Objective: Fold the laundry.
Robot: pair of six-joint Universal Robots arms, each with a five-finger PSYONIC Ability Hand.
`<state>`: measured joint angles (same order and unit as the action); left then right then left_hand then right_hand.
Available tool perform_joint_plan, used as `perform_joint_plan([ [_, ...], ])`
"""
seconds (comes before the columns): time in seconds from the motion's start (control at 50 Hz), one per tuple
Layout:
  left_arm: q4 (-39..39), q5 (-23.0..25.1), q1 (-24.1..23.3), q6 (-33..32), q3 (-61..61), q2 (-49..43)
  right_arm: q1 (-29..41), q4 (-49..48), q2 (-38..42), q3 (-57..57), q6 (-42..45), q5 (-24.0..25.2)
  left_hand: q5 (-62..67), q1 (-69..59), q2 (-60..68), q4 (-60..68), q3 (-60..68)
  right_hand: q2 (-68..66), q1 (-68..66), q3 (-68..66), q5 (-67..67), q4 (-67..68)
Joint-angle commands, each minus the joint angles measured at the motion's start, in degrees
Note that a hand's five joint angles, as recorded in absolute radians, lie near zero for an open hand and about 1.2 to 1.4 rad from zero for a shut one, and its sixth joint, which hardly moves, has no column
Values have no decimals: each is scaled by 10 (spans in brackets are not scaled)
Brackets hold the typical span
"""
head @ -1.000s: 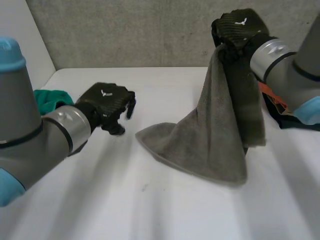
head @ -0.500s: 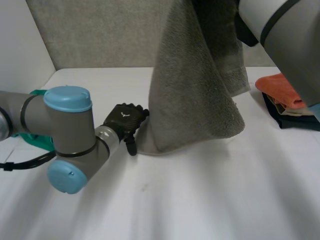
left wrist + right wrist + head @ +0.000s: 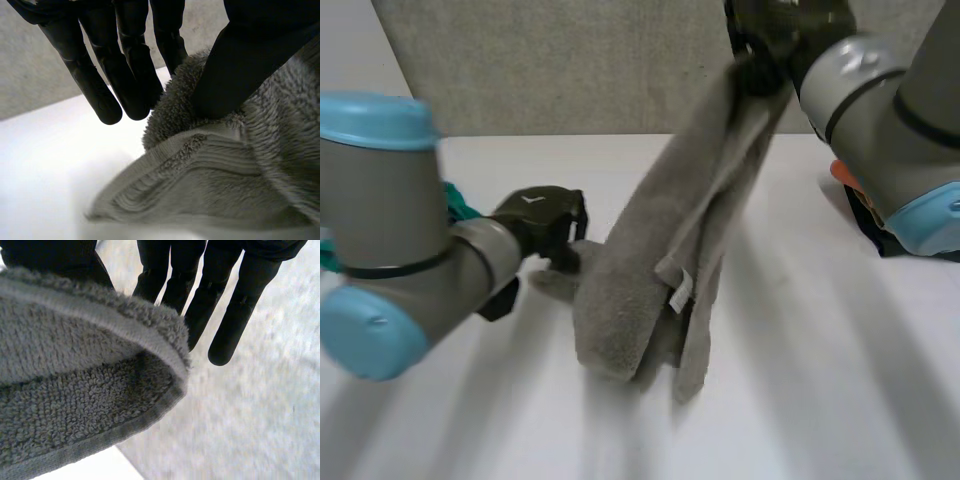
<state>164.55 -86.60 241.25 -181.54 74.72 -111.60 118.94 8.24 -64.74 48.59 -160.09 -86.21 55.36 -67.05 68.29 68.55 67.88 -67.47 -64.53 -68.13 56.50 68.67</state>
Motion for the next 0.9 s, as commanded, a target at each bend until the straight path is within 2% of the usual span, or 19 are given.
perform_joint_plan([
  [0.02,-31,84,23,-101,98,94,-26,-16,95,-4,84,8,146,-129,117,115,121,-125,-155,-119,135,113],
  [0.1,-54,104,21,-130,123,90,-13,-46,166,-25,116,6,146,-129,117,115,121,-125,-155,-119,135,113],
  [0.18,-53,80,26,-137,119,74,3,-102,237,-61,119,4,146,-129,117,115,121,-125,-155,-119,135,113],
  [0.3,-49,20,38,-135,80,57,17,-255,309,-115,73,-25,146,-129,117,115,121,-125,-155,-119,135,113],
  [0.38,-49,9,49,-131,51,60,18,-346,314,-115,17,-63,146,-129,117,115,121,474,445,481,-464,-486],
  [0.4,-50,9,51,-130,46,61,20,-369,312,-114,-1,-69,146,-129,117,115,121,575,545,581,-565,-587],
  [0.42,-50,9,53,-129,40,62,22,-370,308,-112,-7,-70,146,-129,117,115,121,575,545,581,-565,-587],
  [0.48,-50,6,57,-125,18,68,26,-315,275,-91,-7,-68,146,-129,117,115,121,575,545,581,-565,-587],
  [0.56,-49,5,60,-115,-16,77,21,-188,199,-48,-12,-72,146,-129,117,115,121,575,545,581,-565,-587],
  [0.58,-50,5,59,-109,-31,77,16,-126,169,-26,-22,-74,146,-129,117,115,121,575,545,581,-565,-587],
  [0.64,-50,2,58,-100,-56,76,7,-27,125,13,-55,-70,146,-129,117,115,121,575,545,581,-565,-587],
  [0.72,-49,-7,51,-94,-102,70,-6,102,61,111,-148,-60,146,-129,117,115,121,575,545,581,-565,-587],
  [0.8,-52,-10,33,-92,-128,56,-2,115,30,207,-234,-25,146,-129,117,115,121,575,545,581,-565,-587],
  [0.82,-56,-12,25,-92,-135,50,6,93,23,238,-260,-4,146,-129,117,115,121,575,545,581,-565,-587],
  [0.9,-66,-22,8,-90,-138,43,36,18,25,288,-308,23,146,-129,117,115,121,575,545,581,-565,-587],
])
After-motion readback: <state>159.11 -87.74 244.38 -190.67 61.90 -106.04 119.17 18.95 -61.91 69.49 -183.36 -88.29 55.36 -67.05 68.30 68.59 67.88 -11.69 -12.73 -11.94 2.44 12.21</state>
